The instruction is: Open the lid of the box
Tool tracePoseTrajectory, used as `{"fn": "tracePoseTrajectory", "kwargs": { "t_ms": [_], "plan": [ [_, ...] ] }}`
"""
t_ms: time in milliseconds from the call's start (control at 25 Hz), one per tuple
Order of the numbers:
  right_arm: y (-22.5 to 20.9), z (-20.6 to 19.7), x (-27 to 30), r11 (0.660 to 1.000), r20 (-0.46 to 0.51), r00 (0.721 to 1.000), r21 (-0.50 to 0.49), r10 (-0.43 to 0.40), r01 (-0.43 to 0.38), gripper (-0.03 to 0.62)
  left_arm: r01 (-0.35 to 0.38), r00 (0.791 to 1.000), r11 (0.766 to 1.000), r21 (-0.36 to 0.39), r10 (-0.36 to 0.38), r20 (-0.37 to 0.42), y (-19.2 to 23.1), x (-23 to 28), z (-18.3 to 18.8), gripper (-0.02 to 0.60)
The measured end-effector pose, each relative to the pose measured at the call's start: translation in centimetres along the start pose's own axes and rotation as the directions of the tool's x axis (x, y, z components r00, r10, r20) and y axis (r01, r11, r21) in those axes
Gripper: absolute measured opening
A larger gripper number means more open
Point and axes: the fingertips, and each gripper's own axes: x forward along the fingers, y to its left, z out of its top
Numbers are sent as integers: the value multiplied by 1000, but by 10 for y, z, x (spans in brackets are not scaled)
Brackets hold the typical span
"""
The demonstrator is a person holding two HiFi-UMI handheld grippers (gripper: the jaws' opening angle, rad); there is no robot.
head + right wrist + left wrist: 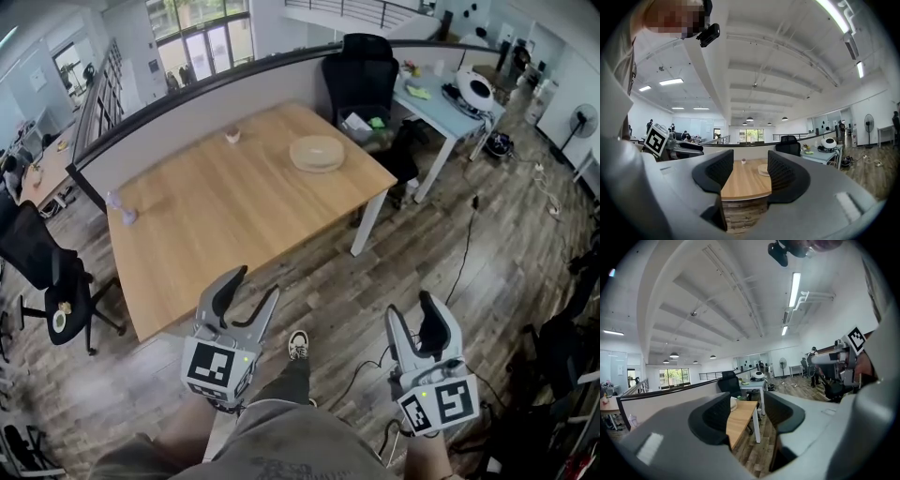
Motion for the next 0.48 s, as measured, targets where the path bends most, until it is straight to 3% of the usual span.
{"fn": "tracePoseTrajectory", "kwargs": {
  "t_ms": [480],
  "plan": [
    [-63, -3, 155, 1000, -80, 997, 16, 12, -11, 212, 0, 999, 1000, -4, 0, -49, 90, 136, 4, 227]
  ]
}}
